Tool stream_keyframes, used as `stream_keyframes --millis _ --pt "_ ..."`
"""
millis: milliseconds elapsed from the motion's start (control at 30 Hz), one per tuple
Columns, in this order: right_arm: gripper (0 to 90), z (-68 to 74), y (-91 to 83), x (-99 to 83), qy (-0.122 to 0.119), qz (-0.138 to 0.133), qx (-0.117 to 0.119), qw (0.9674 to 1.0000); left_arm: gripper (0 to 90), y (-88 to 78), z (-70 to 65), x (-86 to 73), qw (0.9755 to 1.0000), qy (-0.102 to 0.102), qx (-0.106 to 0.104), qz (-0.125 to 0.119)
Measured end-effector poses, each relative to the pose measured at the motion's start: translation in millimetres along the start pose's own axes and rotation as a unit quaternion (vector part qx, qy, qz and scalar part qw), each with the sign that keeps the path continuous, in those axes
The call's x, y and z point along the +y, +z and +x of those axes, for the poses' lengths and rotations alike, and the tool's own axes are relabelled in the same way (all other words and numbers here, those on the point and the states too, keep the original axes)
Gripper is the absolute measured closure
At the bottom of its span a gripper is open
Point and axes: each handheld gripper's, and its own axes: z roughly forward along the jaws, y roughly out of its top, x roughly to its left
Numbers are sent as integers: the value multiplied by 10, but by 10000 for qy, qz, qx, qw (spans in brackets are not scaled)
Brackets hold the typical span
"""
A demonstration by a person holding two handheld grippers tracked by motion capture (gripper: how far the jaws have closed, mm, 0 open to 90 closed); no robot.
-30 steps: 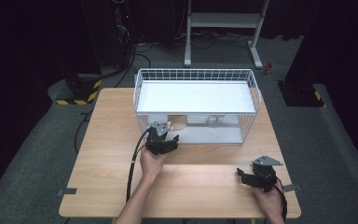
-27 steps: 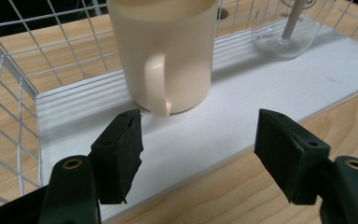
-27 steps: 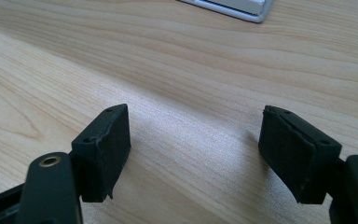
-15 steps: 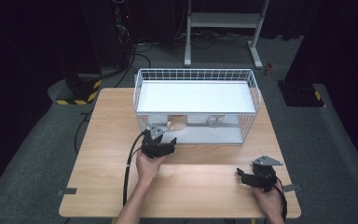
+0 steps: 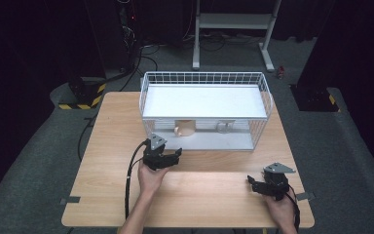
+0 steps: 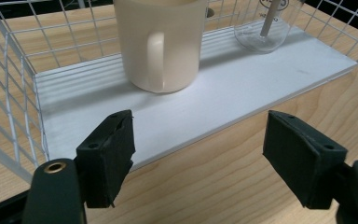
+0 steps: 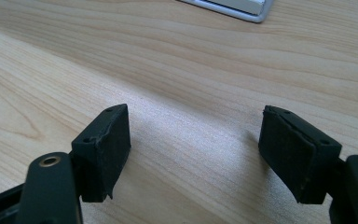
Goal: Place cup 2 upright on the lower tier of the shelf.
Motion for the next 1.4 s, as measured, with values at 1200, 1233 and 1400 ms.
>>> stream_keyframes --millis 1200,1233,1400 --pt "251 0 0 0 -1 1 0 10000 241 -325 76 -265 9999 -115 52 -49" --pt "251 0 0 0 -1 0 0 10000 240 -331 75 -275 9999 -130 46 -50" --pt "251 0 0 0 0 1 0 10000 239 -360 78 -318 9999 -140 10 -30"
